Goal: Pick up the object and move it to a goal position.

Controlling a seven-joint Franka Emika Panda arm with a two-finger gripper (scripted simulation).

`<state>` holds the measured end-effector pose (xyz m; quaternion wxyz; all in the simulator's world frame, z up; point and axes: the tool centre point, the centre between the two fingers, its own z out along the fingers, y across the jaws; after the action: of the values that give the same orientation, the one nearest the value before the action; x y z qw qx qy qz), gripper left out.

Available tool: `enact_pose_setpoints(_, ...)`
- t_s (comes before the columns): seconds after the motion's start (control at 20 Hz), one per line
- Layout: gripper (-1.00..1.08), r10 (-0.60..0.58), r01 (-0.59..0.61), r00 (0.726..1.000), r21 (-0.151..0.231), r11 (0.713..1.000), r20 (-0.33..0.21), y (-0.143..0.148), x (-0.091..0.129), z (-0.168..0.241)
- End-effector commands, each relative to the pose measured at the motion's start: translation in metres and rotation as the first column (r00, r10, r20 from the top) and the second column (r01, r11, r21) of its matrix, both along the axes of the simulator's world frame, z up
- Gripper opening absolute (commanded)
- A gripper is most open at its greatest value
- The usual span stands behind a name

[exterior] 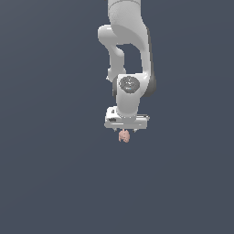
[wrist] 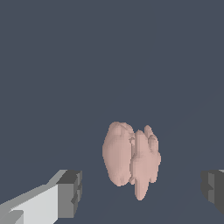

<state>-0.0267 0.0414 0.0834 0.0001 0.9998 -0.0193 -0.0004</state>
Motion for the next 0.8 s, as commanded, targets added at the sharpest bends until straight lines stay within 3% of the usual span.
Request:
enact_pose_setpoints(0.0, 1.0, 0.0, 0.0, 1.0, 0.0, 1.0, -0.001, 0.0, 0.0, -0.006)
enact_pose_setpoints(0.65, 1.0, 0.0, 0.0, 1.0, 0.0, 1.0, 0.001, 0.001, -0.001, -0.048)
enact_pose_setpoints(0.7, -1.0, 0.0, 0.0, 1.0, 0.0, 1.0, 0.001, 0.001, -0.001, -0.048)
enact_pose_setpoints(0.75, -1.0, 0.0, 0.0, 1.0, 0.0, 1.0, 0.001, 0.001, -0.001, -0.048)
